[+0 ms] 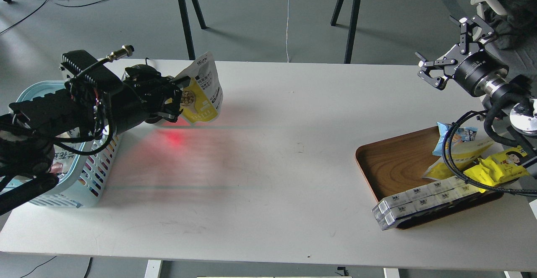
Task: Scan snack and place in basket
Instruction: 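Hold the packet in front of the scanner's red light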
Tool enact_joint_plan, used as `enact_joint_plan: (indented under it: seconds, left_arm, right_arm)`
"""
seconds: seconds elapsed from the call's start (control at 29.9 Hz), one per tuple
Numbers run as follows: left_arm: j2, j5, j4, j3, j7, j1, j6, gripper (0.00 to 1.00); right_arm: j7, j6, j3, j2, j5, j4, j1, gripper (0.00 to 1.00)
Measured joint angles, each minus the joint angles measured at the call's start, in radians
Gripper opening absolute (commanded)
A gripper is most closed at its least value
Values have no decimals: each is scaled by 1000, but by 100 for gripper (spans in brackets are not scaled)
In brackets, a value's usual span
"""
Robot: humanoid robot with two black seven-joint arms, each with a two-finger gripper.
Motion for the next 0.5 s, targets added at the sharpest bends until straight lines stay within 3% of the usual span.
enact_joint_plan:
  seconds: [0.5]
  left_arm:
    - [39,30,-6,-1,-48,-49,-188,1]
  right_arm:
    - [2,0,0,1,1,1,-3,99]
